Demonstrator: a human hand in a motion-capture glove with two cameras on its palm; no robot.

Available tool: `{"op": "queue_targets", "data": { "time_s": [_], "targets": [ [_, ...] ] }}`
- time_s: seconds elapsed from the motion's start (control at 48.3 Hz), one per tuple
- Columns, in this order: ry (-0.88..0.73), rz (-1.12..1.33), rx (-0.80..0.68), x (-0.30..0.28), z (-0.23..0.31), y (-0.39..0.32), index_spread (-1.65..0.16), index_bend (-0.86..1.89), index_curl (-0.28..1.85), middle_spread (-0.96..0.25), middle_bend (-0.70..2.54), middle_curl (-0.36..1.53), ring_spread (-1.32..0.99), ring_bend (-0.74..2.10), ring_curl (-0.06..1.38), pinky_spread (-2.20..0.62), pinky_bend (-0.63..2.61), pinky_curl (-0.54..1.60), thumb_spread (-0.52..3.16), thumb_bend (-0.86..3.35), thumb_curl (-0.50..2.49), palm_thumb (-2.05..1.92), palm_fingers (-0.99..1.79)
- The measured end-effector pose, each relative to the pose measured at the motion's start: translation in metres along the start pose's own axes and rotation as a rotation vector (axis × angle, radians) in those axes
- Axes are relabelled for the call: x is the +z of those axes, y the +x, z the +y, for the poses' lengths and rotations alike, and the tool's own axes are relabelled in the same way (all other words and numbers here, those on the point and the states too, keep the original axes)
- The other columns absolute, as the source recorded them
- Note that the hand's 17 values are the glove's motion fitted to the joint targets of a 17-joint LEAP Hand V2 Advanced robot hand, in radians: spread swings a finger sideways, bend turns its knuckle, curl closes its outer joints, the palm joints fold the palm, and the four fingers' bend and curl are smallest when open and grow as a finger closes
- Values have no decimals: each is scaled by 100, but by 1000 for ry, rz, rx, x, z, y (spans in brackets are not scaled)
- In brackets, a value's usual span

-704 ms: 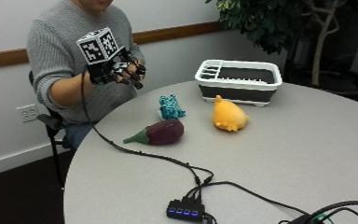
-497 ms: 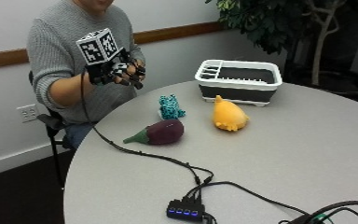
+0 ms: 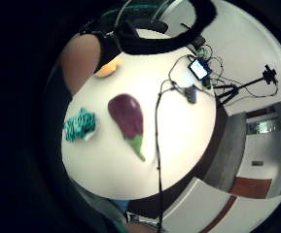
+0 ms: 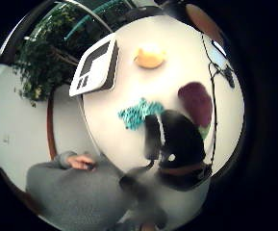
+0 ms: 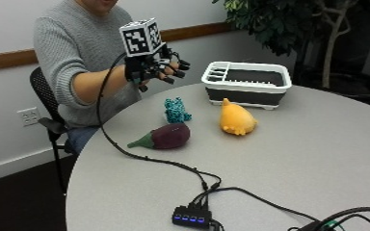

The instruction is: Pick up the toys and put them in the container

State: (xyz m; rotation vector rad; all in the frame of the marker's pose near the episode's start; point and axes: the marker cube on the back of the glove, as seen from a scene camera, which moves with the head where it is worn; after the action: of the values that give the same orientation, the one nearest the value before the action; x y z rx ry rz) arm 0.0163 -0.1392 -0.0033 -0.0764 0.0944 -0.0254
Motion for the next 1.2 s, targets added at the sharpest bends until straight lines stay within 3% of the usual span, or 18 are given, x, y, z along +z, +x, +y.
{"op": "queue_targets", "data": {
  "time_s": [0.228, 0.476, 0.601, 0.849, 1.015, 1.098, 1.201],
  "targets": [
    [-74, 1, 31, 34, -30, 13, -37, 18, 29, -21, 16, 18, -25, 50, 20, 0, 80, 33, 155, 9, 23, 3, 8],
    [-258, 26, 254, 151, -23, 53, -37, 19, 33, -21, 16, 21, -25, 50, 22, 0, 87, 35, 156, 9, 25, 4, 4],
    [-251, -36, 271, 193, -5, 44, -37, 15, 33, -20, 10, 20, -23, 50, 23, -1, 100, 38, 155, 9, 27, 7, -4],
    [-185, 30, 257, 194, -8, 44, -38, 17, 31, -18, 17, 20, -24, 75, 30, -10, 114, 40, 152, 10, 31, 14, 15],
    [-113, 15, 238, 181, -20, 45, -38, 10, 28, -22, 37, 28, -36, 96, 35, -31, 116, 37, 152, 17, 38, 30, 66],
    [-114, -55, 244, 155, -31, 47, -39, 23, 33, -25, 46, 33, -41, 98, 38, -36, 108, 37, 139, 21, 47, 46, 82],
    [2, -79, 224, 84, -53, 54, -40, 36, 39, -27, 55, 38, -44, 100, 40, -40, 100, 37, 124, 20, 55, 52, 96]
  ]
}}
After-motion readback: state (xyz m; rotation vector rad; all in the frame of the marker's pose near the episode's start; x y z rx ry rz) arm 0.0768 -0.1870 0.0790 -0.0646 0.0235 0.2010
